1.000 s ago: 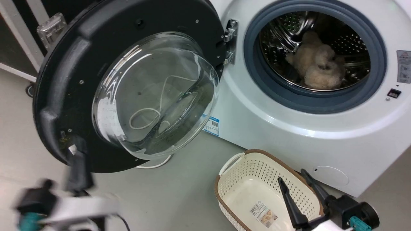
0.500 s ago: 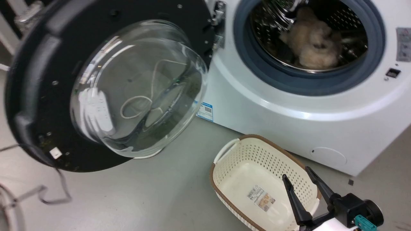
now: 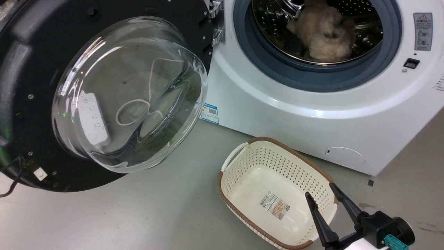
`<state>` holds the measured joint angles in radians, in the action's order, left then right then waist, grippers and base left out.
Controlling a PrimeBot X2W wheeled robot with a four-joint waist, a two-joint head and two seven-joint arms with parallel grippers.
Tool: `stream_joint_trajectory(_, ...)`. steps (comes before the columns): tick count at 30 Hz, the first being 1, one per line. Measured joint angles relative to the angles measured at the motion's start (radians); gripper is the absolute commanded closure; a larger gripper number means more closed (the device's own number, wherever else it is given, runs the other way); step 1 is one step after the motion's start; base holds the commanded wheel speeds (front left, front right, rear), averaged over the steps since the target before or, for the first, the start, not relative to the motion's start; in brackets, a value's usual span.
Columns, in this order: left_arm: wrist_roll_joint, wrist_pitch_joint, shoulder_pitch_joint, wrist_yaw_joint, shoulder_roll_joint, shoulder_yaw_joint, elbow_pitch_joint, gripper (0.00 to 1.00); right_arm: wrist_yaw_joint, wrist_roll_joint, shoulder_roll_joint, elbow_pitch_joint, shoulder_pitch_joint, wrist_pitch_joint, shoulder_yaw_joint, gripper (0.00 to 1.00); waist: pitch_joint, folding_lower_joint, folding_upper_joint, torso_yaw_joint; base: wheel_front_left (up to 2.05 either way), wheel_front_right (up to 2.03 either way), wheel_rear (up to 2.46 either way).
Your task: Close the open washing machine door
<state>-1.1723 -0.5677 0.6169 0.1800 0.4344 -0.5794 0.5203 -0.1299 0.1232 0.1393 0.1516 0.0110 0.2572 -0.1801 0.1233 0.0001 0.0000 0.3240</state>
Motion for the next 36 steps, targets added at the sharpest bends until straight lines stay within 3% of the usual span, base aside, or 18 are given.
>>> stream_joint_trajectory(6,-0.062,-0.141,-0.047,-0.042,0.007,0.009,-0.023,1.00,0.000,0.002,-0.001,0.004,0.000,0.000,0.004,0.00,-0.016,-0.0001,0.0000,-0.006,0.00,0.00,0.00)
stream_joint_trajectory(11,-0.137,-0.288,-0.137,-0.069,-0.025,0.015,-0.116,1.00,0.000,0.002,-0.015,0.014,0.001,0.000,0.018,0.00,-0.049,-0.0001,0.0000,-0.007,0.00,0.00,0.00)
stream_joint_trajectory(13,-0.162,-0.346,-0.189,-0.078,-0.055,0.028,-0.172,1.00,0.000,0.001,-0.025,0.016,0.001,0.000,0.032,0.00,-0.066,-0.0001,0.0000,-0.009,0.00,0.00,0.00)
stream_joint_trajectory(14,-0.189,-0.394,-0.243,-0.077,-0.101,0.040,-0.233,1.00,0.000,0.000,-0.034,0.018,0.002,0.000,0.053,0.00,-0.086,-0.0002,0.0000,-0.010,0.00,0.00,0.00)
stream_joint_trajectory(15,-0.189,-0.394,-0.243,-0.077,-0.101,0.040,-0.233,1.00,0.000,0.000,-0.034,0.018,0.002,0.000,0.053,0.00,-0.086,-0.0002,0.0000,-0.010,0.00,0.00,0.00)
stream_joint_trajectory(16,-0.210,-0.433,-0.301,-0.076,-0.151,0.058,-0.303,1.00,0.000,-0.006,-0.042,0.020,0.004,0.000,0.076,0.00,-0.106,-0.0001,0.0000,-0.013,0.00,0.00,0.00)
stream_joint_trajectory(17,-0.210,-0.433,-0.301,-0.076,-0.151,0.058,-0.303,1.00,0.000,-0.006,-0.042,0.020,0.004,0.000,0.076,0.00,-0.106,-0.0001,0.0000,-0.013,0.00,0.00,0.00)
stream_joint_trajectory(19,-0.234,-0.485,-0.397,-0.062,-0.231,0.096,-0.419,1.00,0.000,-0.022,-0.058,0.023,0.005,0.000,0.149,0.00,-0.133,-0.0003,0.0000,-0.023,0.00,0.00,0.00)
stream_joint_trajectory(20,-0.234,-0.485,-0.397,-0.062,-0.231,0.096,-0.419,1.00,0.000,-0.022,-0.058,0.023,0.005,0.000,0.149,0.00,-0.133,-0.0003,0.0000,-0.023,0.00,0.00,0.00)
stream_joint_trajectory(21,-0.238,-0.506,-0.461,-0.046,-0.289,0.135,-0.496,1.00,0.000,-0.026,-0.066,0.022,0.005,0.000,0.195,0.00,-0.143,-0.0002,0.0000,-0.034,0.00,0.00,0.00)
stream_joint_trajectory(26,-0.263,-0.520,-0.562,-0.022,-0.368,0.223,-0.602,1.00,0.000,-0.043,-0.074,0.014,0.003,0.000,0.239,0.00,-0.149,-0.0002,0.0000,-0.065,0.00,0.00,0.00)
stream_joint_trajectory(29,-0.315,-0.476,-0.612,-0.010,-0.381,0.303,-0.631,1.00,0.000,-0.052,-0.077,0.008,0.001,0.000,0.265,0.00,-0.147,-0.0001,0.0000,-0.096,0.00,0.00,0.00)
stream_joint_trajectory(30,-0.395,-0.412,-0.641,-0.009,-0.380,0.375,-0.627,1.00,0.000,-0.057,-0.078,0.003,0.001,0.000,0.275,0.00,-0.144,-0.0002,0.0000,-0.122,0.00,0.00,0.00)
stream_joint_trajectory(31,-0.395,-0.412,-0.641,-0.009,-0.380,0.375,-0.627,1.00,0.000,-0.057,-0.078,0.003,0.001,0.000,0.275,0.00,-0.144,-0.0002,0.0000,-0.122,0.00,0.00,0.00)
stream_joint_trajectory(36,-0.543,-0.224,-0.669,-0.060,-0.380,0.573,-0.594,1.00,0.000,-0.071,-0.074,-0.010,0.000,0.000,0.273,0.00,-0.126,-0.0002,0.0000,-0.199,0.00,0.00,0.00)
